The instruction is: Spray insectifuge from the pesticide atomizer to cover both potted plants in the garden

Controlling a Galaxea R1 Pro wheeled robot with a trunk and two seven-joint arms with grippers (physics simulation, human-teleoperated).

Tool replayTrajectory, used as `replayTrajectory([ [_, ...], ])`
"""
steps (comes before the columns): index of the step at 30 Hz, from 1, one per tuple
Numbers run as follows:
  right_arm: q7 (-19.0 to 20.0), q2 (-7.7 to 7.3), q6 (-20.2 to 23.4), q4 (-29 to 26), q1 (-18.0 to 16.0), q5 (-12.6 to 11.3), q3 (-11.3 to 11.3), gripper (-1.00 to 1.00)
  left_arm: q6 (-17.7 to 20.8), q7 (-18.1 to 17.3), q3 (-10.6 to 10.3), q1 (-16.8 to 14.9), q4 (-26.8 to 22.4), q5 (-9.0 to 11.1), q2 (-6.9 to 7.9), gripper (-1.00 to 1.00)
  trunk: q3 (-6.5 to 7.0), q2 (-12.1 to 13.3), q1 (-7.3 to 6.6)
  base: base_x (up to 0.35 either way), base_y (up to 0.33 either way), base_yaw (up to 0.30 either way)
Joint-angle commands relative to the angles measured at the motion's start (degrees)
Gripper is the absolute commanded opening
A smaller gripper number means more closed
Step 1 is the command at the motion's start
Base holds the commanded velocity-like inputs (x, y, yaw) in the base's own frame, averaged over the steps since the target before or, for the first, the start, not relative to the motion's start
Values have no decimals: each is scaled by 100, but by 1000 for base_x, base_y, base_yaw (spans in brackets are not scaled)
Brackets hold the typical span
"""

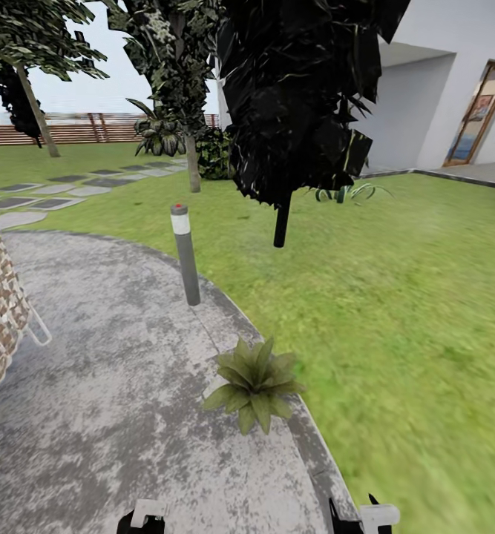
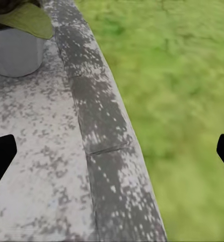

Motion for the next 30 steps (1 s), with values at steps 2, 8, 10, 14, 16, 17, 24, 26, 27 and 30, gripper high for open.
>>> replayTrajectory([
  [2, -33, -1, -16, 5, -4, 61, -27, 100, -19, -17, 49, -4, 6, -45, 0, -100, -5, -2, 0, 27, 0, 133],
  [8, -23, -1, -16, 0, -4, 63, -22, 100, -19, -14, 49, -4, 5, -46, 0, -100, -5, -2, 0, 113, -58, 127],
  [10, -18, -1, -16, -1, -4, 63, -19, 100, -19, -12, 49, -4, 5, -46, 0, -100, -5, -2, 0, 269, -130, 6],
  [14, -16, -1, -16, -1, -4, 63, -18, 100, -19, -11, 49, -4, 5, -45, 0, -100, -5, -2, 0, 295, -118, 1],
  [16, -16, -1, -16, -1, -4, 63, -18, 100, -19, -11, 49, -4, 5, -45, 0, -100, -5, -2, 0, 285, -94, 0],
  [17, -16, -1, -16, -1, -4, 63, -18, 100, -19, -14, 49, -4, 5, -45, 0, -100, -5, -2, 0, 248, -70, 0],
  [24, -31, -3, -12, -26, -4, 62, -12, 100, 12, -38, 7, -4, -59, -68, -4, -100, -5, -2, 0, 53, -13, 0],
  [26, -11, -14, 3, -44, -4, 126, -1, 100, 44, -84, -20, -28, -90, -120, 19, -100, -5, -2, 0, 3, -1, 0],
  [27, 26, -31, 7, -61, -4, 230, 62, 100, 51, -161, -31, -55, -96, -196, 68, -100, -5, -2, 0, 0, 0, 0],
  [30, 445, -68, 19, -290, 0, 830, 446, 100, 96, -990, -138, -106, -100, -746, 380, -100, -5, -2, 0, 0, 0, 0],
])
